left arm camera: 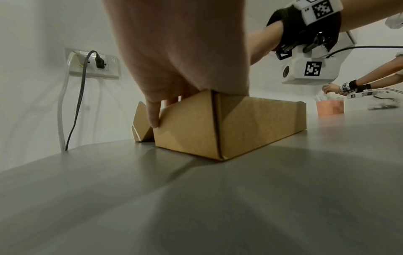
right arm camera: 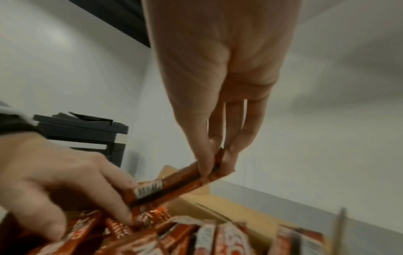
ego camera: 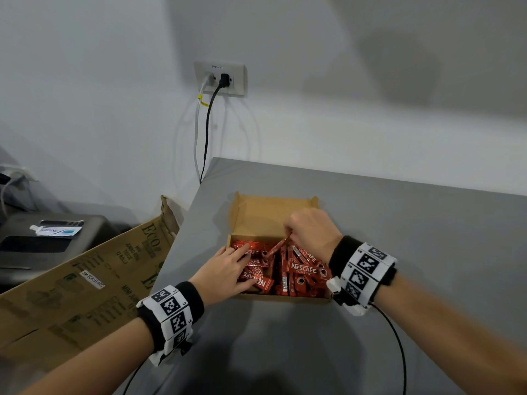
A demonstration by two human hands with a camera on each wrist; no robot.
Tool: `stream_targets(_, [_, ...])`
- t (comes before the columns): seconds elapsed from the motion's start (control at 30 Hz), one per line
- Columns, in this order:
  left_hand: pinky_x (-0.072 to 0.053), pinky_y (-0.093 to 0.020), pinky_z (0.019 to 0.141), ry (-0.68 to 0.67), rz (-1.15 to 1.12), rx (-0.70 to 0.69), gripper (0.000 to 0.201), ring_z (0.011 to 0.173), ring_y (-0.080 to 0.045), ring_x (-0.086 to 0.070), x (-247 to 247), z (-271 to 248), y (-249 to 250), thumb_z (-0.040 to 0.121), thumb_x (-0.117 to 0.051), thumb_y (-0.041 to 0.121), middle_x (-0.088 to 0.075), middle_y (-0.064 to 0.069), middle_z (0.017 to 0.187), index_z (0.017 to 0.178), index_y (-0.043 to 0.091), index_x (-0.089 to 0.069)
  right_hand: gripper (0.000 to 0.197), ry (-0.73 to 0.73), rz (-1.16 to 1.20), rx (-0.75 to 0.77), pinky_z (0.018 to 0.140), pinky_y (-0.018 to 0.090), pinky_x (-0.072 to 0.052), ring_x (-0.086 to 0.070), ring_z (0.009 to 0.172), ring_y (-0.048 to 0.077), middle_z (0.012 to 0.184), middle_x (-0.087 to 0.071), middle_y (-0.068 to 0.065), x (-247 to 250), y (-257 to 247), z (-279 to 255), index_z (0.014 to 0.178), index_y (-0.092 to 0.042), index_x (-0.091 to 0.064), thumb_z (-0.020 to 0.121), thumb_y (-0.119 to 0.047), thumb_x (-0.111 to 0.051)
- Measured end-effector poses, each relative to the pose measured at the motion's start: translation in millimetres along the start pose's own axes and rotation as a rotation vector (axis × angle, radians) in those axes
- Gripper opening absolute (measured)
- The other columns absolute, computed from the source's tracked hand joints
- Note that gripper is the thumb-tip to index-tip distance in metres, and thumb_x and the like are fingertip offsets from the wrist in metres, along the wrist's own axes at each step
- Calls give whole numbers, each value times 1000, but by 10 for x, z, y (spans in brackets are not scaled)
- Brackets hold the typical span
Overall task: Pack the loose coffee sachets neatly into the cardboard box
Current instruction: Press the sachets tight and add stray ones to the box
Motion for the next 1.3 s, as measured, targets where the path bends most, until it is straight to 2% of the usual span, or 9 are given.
stream_targets(0.1, [-53,-27,84,4,9,-15,78,92,-11,-67,10,10,6,95,-5,58,-68,-3,113,104,18,-71,17,92,77,-73,79,29,-53,-64,85,15,90,-68,0,58,167,-60,88,-12,-72,91,-12,-55])
stream_targets(0.37, [-53,-26,84,-8,14,-15,80,92,-9,-67,-1,8,3,95,-2,58,-68,0,112,102,20,-73,19,-169,137,-132,79,30,-56,-67,85,16,96,-71,6,-201,304,-207,86,-8,-73,86,-2,-55])
stream_targets(0.47, [-53,-28,84,-40,3,4,80,92,-11,-67,0,15,-2,95,-3,58,-68,-3,112,103,18,-72,17,-100,176,-191,74,32,-57,-66,75,16,84,-70,5,-156,297,-167,87,-8,-71,88,-20,-59])
stream_targets(0.57, [-50,-33,91,-80,-45,30,84,100,-17,-65,20,30,-4,92,-2,62,-64,-8,121,112,13,-67,37,-182,143,-220,67,29,-56,-62,64,16,72,-64,4,-166,194,-187,80,-6,-65,87,-42,-60])
stream_targets(0.73, [-54,-31,84,-82,-36,24,80,92,-14,-67,8,28,-1,94,-5,59,-67,-5,114,106,15,-71,53,-254,-64,-177,67,31,-51,-63,74,18,80,-65,1,-269,-116,-259,74,-13,-56,76,-66,-57])
stream_targets(0.83, [-53,-29,84,-79,-22,10,79,91,-12,-67,7,27,2,95,-4,58,-68,-4,113,104,16,-71,45,-285,-44,-227,69,33,-45,-62,86,23,92,-64,4,-350,-159,-256,70,-18,-42,76,-57,-64])
stream_targets(1.07, [-54,-30,82,-93,-3,15,80,91,-14,-68,23,24,2,95,-5,58,-68,-4,112,104,16,-72,47,-248,195,-281,79,35,-52,-61,91,23,100,-63,6,-422,-95,-266,108,-10,-54,73,-30,-78])
stream_targets(1.23, [-53,-28,83,-113,-17,29,79,93,-13,-67,22,21,5,95,-4,58,-68,-3,112,103,17,-72,16,-124,431,-232,58,15,-48,-58,62,7,70,-59,-6,-222,-111,-195,93,-8,-64,85,-22,-66])
stream_targets(1.3, [-53,-28,83,-116,-12,32,79,94,-14,-67,24,20,5,95,-4,58,-67,-4,112,102,18,-72,14,-33,529,-188,58,13,-45,-52,62,0,72,-53,-12,-83,-190,-113,96,-11,-63,88,-22,-60])
Point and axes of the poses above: each hand's wrist, its own z-axis towards the middle knuckle, its own x-axis out of the back of the hand, y = z × x, the point moved 4 cm from there along z, towards the middle knuckle
